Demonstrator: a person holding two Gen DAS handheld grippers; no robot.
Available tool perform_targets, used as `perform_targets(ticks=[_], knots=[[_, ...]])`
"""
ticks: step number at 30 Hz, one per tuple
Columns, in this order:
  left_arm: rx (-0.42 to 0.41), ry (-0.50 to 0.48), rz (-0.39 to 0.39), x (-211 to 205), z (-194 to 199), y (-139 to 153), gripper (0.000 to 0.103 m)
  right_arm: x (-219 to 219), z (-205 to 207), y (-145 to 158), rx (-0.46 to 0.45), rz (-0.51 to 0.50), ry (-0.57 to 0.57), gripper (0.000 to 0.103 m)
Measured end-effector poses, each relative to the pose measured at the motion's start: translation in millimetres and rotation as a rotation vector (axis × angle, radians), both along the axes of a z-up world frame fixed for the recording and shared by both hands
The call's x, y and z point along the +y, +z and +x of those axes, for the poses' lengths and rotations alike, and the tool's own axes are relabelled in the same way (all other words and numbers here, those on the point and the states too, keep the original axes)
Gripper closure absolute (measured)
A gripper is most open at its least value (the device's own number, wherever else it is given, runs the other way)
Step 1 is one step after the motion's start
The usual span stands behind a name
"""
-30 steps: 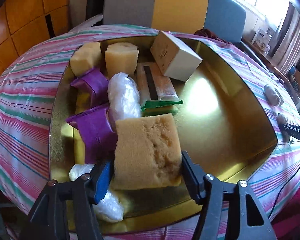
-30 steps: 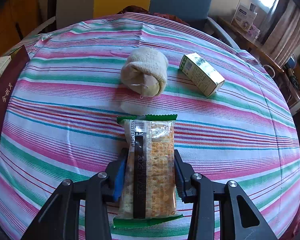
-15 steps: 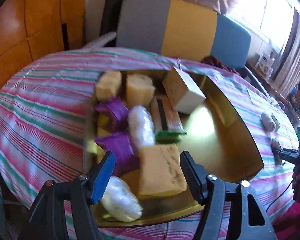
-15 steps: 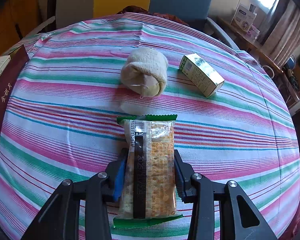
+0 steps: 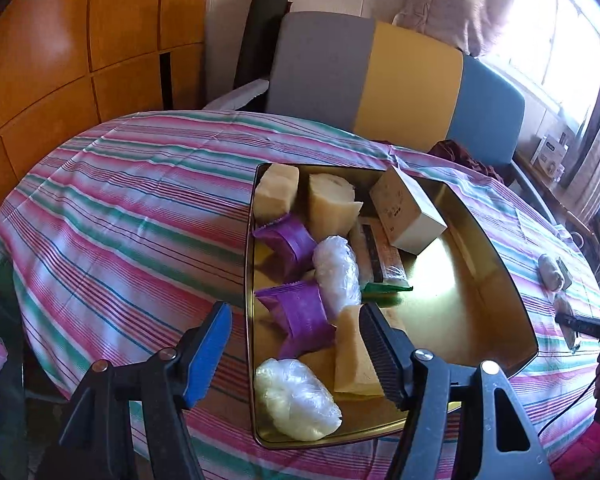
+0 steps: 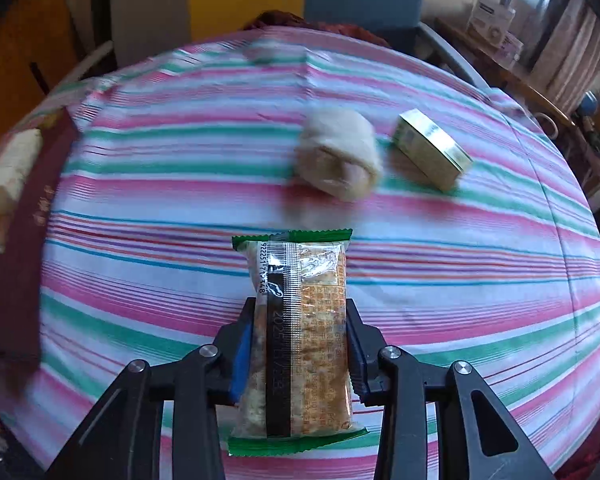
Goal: Organize objects
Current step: 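Lower the sponge into the tray and open the left tool, then carry the cracker bar into the tray and open the right tool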
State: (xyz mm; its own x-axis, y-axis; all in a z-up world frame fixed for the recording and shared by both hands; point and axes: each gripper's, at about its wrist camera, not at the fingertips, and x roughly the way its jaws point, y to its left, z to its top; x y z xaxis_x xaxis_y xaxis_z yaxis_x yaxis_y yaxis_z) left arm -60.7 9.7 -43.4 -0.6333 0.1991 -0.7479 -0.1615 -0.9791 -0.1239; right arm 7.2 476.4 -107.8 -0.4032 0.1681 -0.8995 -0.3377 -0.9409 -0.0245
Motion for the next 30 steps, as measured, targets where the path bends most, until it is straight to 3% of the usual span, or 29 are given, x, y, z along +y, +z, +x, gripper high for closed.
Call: perform_targets(ticks=[5,9,14,21,24,30], knots=[[-0.006,0.011,0.016,-3.4,0.7,-2.0,0.036,-70.5,-21.7,46.2,0.125,-0.064,0.139,0.063],[-0.016,0.014,0.034,-7.1,1.8,-4.3,0.036,-155.9,-38.2,73.1,0.188,-0.127,0.273,0.063],[-0.019,0.009,0.042,-9.7,4.6,-5.4,0.036,-235.6,-73.9,57.3,0.14,-0.166,0.373,0.063],[-0.047,0.01,0.053,-10.1,2.8,-13.4,0.036,-276.0,-96.7,7.8,0.018,-0.19,0.422,0.059],[-0.056,0.006,0.051,-8.5,1.9,-16.6,0.036,-279.7,-92.0,7.9,0.044,-0.224,0.433,0.05],[-0.05,0.002,0.052,-7.8,3.4,-15.3,0.036,-279.3,-81.0,13.3,0.053,-0.255,0.428,0.05]])
